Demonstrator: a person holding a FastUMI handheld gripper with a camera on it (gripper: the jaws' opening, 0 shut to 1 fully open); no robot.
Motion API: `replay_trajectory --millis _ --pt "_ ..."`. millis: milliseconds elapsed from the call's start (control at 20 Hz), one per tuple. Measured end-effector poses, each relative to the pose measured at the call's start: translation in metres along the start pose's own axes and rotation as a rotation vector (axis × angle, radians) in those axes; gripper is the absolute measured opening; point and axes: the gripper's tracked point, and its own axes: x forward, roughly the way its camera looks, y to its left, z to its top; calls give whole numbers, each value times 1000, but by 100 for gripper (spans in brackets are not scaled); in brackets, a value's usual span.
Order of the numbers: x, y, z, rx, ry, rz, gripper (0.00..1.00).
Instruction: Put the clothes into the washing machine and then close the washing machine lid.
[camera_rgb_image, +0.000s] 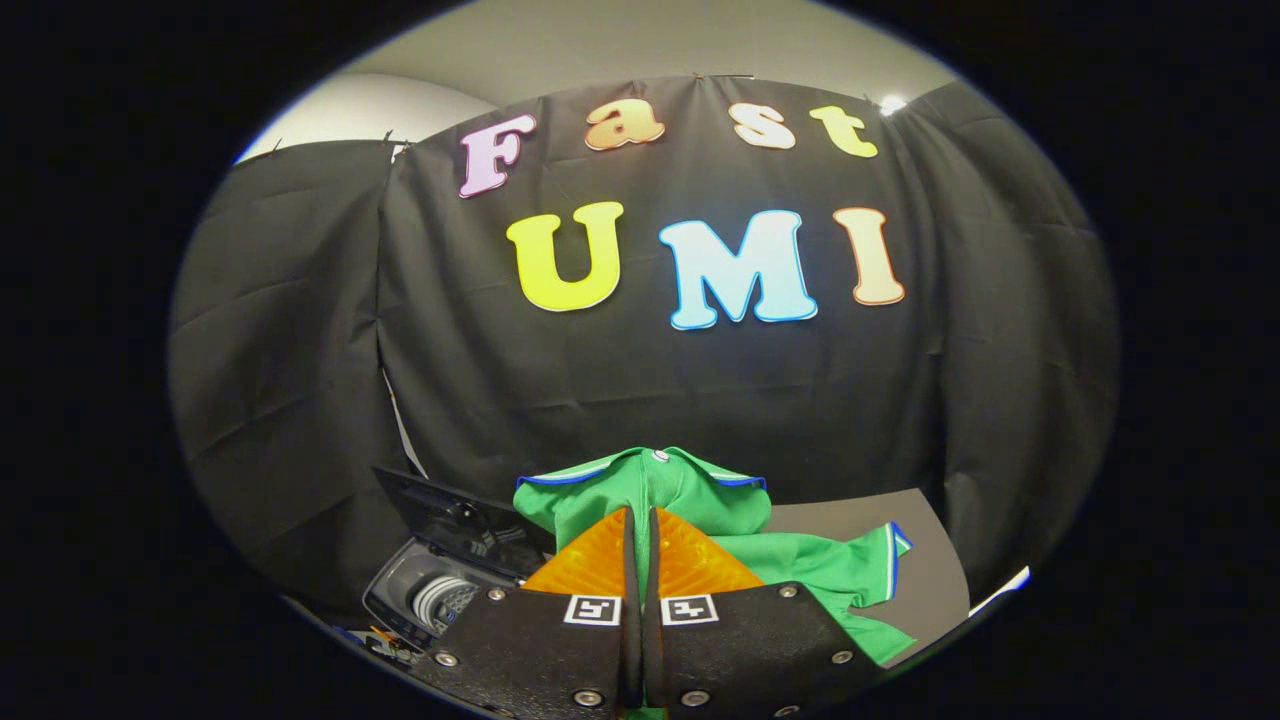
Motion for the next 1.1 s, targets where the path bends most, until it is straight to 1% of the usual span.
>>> replay_trajectory --millis 700,1100 --pt "-9 155 13 5 -53 160 1" --pt "10 248 -6 -17 -24 272 1"
